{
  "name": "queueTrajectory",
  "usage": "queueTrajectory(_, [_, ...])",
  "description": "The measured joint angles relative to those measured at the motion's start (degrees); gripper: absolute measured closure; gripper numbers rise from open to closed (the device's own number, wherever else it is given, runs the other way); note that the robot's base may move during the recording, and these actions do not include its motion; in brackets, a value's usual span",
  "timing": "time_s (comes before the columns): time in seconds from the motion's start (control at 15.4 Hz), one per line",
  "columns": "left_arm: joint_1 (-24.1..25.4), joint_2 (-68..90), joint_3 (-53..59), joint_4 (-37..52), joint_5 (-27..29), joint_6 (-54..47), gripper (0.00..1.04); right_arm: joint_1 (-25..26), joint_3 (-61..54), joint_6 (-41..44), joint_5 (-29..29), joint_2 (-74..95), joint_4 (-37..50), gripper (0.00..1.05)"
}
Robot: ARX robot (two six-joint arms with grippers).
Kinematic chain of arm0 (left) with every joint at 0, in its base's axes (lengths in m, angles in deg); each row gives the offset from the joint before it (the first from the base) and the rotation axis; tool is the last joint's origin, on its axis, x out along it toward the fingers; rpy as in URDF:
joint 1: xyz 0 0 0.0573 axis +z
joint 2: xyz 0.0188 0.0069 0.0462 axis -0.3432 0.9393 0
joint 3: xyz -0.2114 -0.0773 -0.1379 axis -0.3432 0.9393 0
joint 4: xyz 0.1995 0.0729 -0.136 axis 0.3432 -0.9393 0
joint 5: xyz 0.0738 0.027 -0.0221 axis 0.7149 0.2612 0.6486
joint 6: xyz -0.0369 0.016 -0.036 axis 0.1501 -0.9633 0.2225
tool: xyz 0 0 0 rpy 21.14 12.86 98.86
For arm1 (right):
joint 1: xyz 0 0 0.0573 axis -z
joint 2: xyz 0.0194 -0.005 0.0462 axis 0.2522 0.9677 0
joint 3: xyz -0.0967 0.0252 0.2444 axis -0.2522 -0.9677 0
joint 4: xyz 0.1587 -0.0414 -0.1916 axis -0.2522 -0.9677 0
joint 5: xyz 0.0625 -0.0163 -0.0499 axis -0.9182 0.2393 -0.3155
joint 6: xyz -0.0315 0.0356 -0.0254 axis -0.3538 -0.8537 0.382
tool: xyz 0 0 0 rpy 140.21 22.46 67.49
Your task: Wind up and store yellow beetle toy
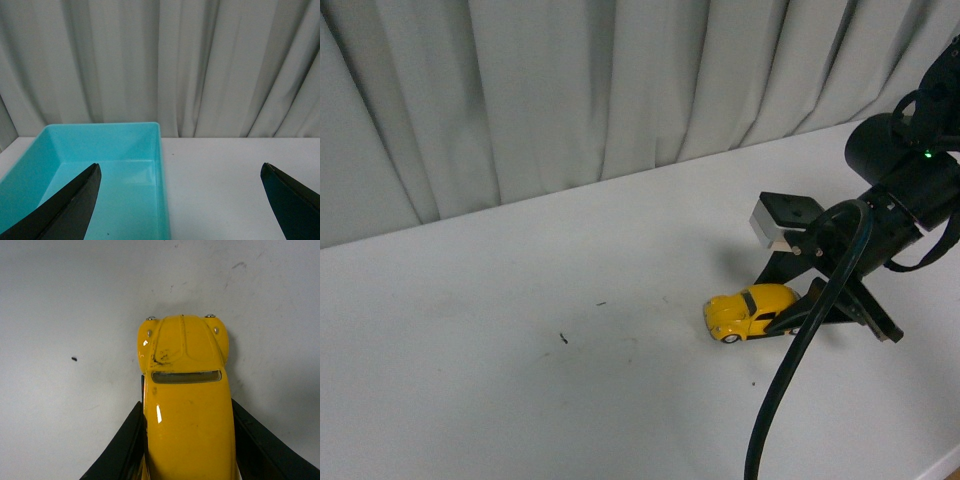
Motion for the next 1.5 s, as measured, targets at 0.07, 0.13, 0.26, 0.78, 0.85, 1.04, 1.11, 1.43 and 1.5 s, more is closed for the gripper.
queueTrajectory(0.07, [0.0, 0.0, 0.0, 0.0, 0.0, 0.0, 0.07, 0.7, 0.0, 1.3, 1.1, -0.3, -0.7, 0.62])
queueTrajectory(0.13, [0.0, 0.0, 0.0, 0.0, 0.0, 0.0, 0.07, 0.6, 0.2, 1.7, 1.4, -0.4, -1.1, 0.62])
queueTrajectory(0.26, [0.0, 0.0, 0.0, 0.0, 0.0, 0.0, 0.07, 0.4, 0.7, 2.4, 2.1, -0.5, -2.1, 0.62])
queueTrajectory(0.78, [0.0, 0.0, 0.0, 0.0, 0.0, 0.0, 0.07, -1.0, 2.0, 2.7, 5.9, -1.0, -3.0, 0.62])
queueTrajectory(0.85, [0.0, 0.0, 0.0, 0.0, 0.0, 0.0, 0.07, -1.0, 2.0, 2.7, 6.0, -1.0, -2.8, 0.62])
queueTrajectory(1.04, [0.0, 0.0, 0.0, 0.0, 0.0, 0.0, 0.07, -1.5, 2.0, 2.7, 6.7, -1.2, -2.6, 0.62])
queueTrajectory(1.11, [0.0, 0.0, 0.0, 0.0, 0.0, 0.0, 0.07, -1.7, 2.0, 2.7, 7.1, -1.2, -2.4, 0.62])
queueTrajectory(1.43, [0.0, 0.0, 0.0, 0.0, 0.0, 0.0, 0.07, -2.1, 3.3, 2.7, 7.6, -0.9, -3.9, 0.62])
queueTrajectory(1.5, [0.0, 0.0, 0.0, 0.0, 0.0, 0.0, 0.07, -2.7, 3.7, 2.7, 7.6, -0.9, -4.6, 0.62])
